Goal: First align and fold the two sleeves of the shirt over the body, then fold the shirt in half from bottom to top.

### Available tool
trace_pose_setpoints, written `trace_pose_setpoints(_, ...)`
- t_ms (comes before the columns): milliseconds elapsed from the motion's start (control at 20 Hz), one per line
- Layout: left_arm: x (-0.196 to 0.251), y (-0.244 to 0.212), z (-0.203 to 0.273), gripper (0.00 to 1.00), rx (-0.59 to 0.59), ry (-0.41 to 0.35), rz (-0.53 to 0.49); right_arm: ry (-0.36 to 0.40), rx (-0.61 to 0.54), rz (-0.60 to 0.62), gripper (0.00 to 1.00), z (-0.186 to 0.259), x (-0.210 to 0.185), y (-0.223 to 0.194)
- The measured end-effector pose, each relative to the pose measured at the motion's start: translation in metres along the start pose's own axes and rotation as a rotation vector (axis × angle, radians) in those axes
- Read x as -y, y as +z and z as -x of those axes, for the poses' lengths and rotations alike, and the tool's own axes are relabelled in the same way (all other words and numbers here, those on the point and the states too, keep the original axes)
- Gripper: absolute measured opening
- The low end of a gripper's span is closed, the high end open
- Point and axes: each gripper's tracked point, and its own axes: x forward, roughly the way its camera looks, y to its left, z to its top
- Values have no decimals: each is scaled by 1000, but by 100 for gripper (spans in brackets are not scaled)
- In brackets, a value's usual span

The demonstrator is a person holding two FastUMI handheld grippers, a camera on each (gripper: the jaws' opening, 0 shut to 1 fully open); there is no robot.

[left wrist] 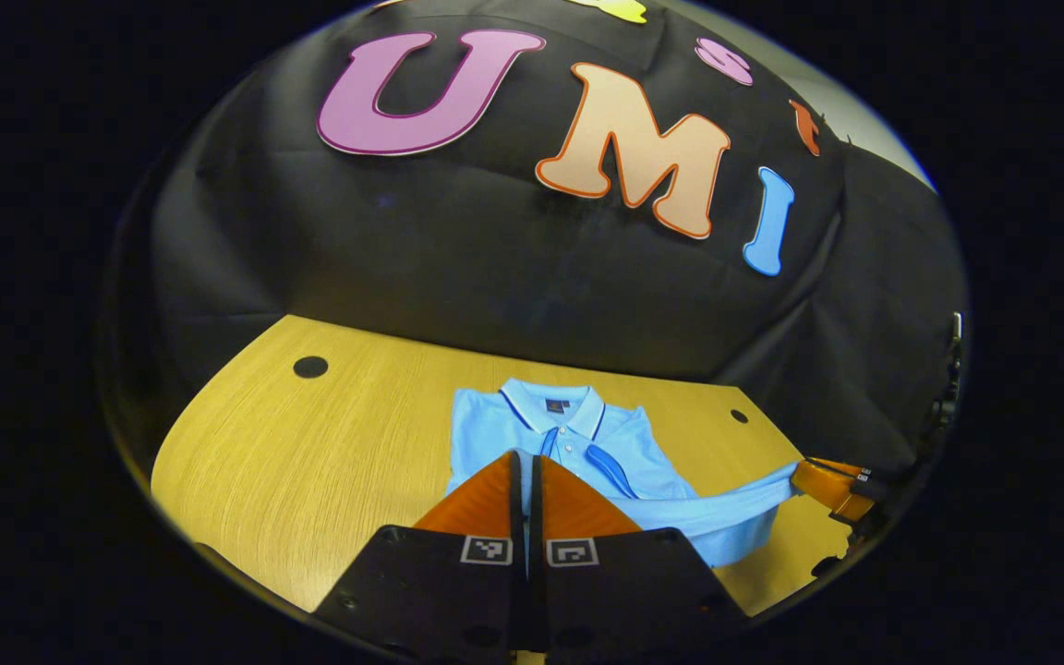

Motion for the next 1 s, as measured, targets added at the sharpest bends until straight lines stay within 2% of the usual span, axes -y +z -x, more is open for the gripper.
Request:
trace_pose_setpoints(150, -11, 17, -35, 0, 9, 27, -5, 4, 16, 11, 2, -47, -2, 22)
trace_pose_setpoints(300, -25, 23, -69, 0, 3, 88, 15, 44, 19, 12, 2, -96, -14, 30)
trace_pose_setpoints(550, -60, 0, -128, 0, -64, 195, 26, 74, -43, -14, 2, -172, -21, 2)
trace_pose_setpoints(700, -79, -18, -156, 0, -107, 240, 5, 75, -82, -64, 2, -196, -21, -16)
trace_pose_setpoints(800, -89, -24, -158, 8, -128, 277, -52, 73, -112, -87, 9, -205, -17, -29)
trace_pose_setpoints(1000, -92, -21, -146, 99, -109, 295, 6, 85, -135, -98, 81, -198, -13, -34)
